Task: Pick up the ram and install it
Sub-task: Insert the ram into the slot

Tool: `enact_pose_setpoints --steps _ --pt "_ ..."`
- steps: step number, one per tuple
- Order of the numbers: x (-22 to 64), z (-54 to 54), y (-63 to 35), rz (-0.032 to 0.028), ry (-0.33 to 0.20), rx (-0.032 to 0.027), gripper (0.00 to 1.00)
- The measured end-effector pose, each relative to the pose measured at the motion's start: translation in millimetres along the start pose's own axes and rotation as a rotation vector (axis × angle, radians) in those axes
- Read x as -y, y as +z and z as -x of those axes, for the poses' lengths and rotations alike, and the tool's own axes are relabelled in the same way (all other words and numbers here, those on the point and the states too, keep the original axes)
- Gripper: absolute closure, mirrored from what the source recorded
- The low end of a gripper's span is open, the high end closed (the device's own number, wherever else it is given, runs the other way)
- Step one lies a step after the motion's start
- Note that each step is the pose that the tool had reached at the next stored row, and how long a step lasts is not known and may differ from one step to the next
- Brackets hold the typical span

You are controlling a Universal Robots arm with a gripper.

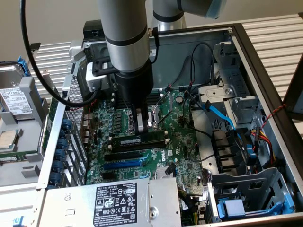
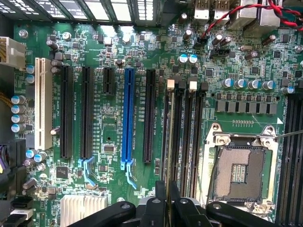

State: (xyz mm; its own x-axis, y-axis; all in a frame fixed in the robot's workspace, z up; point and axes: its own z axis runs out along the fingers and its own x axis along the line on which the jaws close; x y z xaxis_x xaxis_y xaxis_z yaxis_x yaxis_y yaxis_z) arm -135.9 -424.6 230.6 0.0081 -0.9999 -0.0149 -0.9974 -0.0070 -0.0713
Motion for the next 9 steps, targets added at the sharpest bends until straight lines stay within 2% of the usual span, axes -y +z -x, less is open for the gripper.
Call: enact_pose_setpoints --steps 9 --pt "-0.9 0.0 0.6 0.0 0.0 0.0 0.86"
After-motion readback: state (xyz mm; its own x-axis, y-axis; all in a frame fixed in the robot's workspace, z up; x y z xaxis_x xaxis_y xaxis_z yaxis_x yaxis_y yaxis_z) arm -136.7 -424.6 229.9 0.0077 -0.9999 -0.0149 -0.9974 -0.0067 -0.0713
